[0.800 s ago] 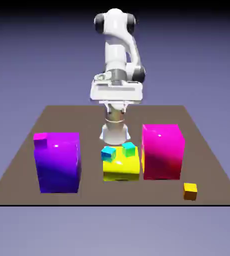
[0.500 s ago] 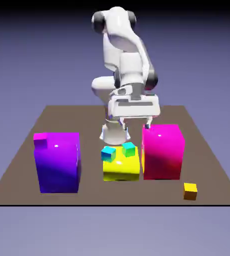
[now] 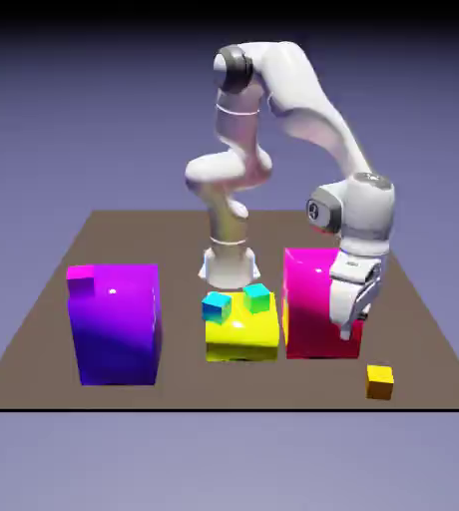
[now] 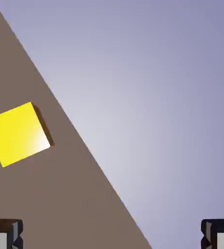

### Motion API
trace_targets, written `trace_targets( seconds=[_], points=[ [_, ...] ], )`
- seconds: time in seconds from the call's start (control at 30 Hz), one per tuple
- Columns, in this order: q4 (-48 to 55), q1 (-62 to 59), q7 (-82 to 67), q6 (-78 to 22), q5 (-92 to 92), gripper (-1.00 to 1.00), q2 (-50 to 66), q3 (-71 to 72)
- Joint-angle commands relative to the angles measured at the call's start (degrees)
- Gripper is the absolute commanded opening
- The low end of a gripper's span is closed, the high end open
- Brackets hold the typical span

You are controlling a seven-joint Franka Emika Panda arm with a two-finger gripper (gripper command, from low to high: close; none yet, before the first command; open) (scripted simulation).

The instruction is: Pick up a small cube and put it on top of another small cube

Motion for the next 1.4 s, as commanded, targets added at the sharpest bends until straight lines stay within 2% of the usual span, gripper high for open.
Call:
trace_targets(
  seconds=[0.0, 0.2, 0.37, 0.4, 0.57, 1.1, 1.17, 1.33, 1.37],
  points=[
    [1.72, 1.30, -1.12, -1.42, -0.28, 0.00, 2.08, -0.19],
    [11.59, 8.76, -7.55, -9.59, -1.91, 0.00, 14.04, -1.30],
    [11.08, 7.97, -7.09, -2.16, -2.18, 0.00, 20.90, -1.47],
    [11.08, 7.97, -7.09, -2.16, -2.18, -1.00, 20.90, -1.47],
    [11.68, 7.41, -7.61, -10.82, -1.73, -1.00, 12.99, -2.75],
    [13.68, -23.67, -8.98, -39.11, 2.42, -1.00, -11.31, -35.97],
    [13.73, -24.38, -9.01, -39.76, 2.51, -1.00, -11.87, -36.73],
    [4.73, -25.01, -9.10, -29.73, 3.06, -1.00, -10.61, -36.74],
    [4.73, -25.01, -9.10, -29.72, 3.06, 1.00, -10.61, -36.74]
  ],
)
